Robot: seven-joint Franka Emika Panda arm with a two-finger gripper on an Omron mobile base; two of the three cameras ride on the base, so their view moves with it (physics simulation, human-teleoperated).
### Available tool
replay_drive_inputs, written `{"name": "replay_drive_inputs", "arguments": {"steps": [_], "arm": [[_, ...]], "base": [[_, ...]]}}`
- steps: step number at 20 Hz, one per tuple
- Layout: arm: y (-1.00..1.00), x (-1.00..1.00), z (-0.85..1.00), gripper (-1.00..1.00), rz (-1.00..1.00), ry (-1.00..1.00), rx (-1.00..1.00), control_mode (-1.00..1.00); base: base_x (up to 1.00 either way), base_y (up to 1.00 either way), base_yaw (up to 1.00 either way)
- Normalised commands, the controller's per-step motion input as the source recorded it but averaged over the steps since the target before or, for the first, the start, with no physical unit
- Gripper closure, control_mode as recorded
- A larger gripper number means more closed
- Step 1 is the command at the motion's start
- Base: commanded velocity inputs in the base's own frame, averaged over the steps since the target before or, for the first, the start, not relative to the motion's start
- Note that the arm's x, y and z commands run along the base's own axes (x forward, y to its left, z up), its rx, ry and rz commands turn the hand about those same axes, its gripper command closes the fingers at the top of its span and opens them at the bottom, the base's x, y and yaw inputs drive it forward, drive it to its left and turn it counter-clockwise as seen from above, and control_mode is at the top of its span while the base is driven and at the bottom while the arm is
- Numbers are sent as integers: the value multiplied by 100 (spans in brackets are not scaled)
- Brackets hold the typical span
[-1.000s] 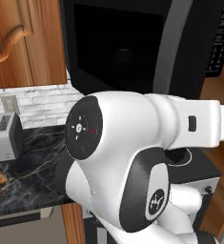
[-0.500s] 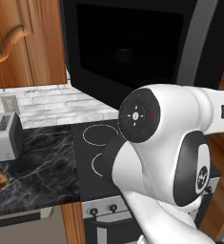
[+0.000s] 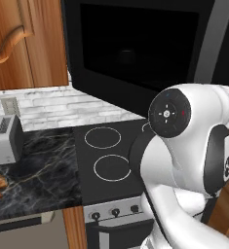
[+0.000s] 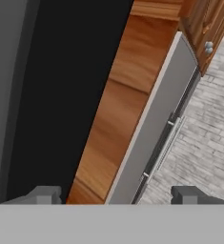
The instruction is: Pick the mug from the counter and place it inside the microwave. Then close the microwave.
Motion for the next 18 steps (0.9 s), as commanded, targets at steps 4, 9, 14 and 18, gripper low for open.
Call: {"name": "replay_drive_inputs", "arguments": {"steps": [4, 9, 14, 18], "arm": [[-19, 50, 0, -100, 0, -7, -2, -100], [-16, 51, 0, -100, 0, -6, -3, -100], [-6, 46, 0, -100, 0, -3, -1, -100], [0, 48, 7, -100, 0, 0, 0, -100]], "base": [[0, 0, 0], [0, 0, 0], [0, 0, 0], [0, 0, 0]]}}
